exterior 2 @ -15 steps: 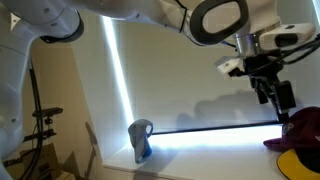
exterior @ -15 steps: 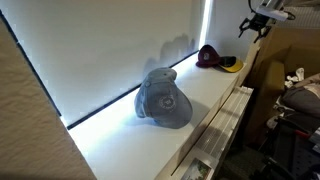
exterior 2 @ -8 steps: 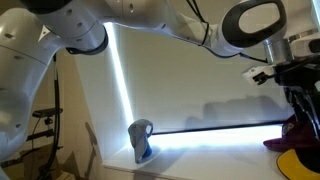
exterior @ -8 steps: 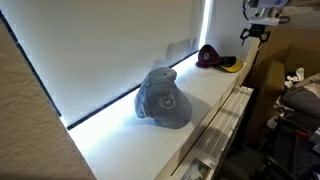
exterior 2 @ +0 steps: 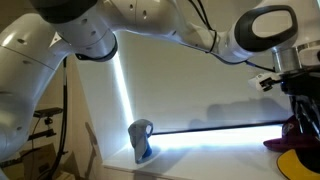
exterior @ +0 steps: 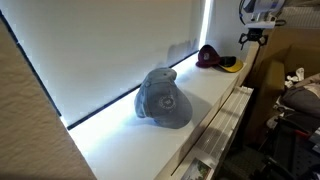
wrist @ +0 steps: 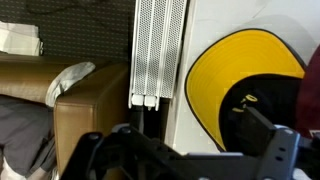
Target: Slide the black cap to the left on the windowsill
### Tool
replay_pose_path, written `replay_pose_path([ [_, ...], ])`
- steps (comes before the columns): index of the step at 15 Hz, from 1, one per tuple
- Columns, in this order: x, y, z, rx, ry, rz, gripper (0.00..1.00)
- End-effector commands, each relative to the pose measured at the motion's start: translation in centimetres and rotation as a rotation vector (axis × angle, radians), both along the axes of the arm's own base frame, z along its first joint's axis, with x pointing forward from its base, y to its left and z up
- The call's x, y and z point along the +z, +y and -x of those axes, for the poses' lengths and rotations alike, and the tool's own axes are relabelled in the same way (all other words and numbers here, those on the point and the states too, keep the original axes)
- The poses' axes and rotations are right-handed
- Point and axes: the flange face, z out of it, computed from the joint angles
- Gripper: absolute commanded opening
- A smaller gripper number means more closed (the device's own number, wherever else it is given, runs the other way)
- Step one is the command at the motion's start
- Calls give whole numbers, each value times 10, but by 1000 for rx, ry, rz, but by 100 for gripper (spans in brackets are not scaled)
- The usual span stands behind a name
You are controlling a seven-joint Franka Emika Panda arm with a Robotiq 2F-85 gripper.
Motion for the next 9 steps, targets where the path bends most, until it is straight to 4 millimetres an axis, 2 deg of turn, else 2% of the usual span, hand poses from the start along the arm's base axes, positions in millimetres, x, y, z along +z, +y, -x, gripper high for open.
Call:
replay_pose_path([
  [1, -54, -16, -9, -21, 107, -62, 100],
  [2, -66, -19, -14, -60, 94, -59, 100],
  [5, -78, -37, -22, -205, -59, -17, 100],
  [8, -73, -51, -28, -257, -145, 66, 100],
  [9, -78, -42, -25, -220, -85, 45, 100],
])
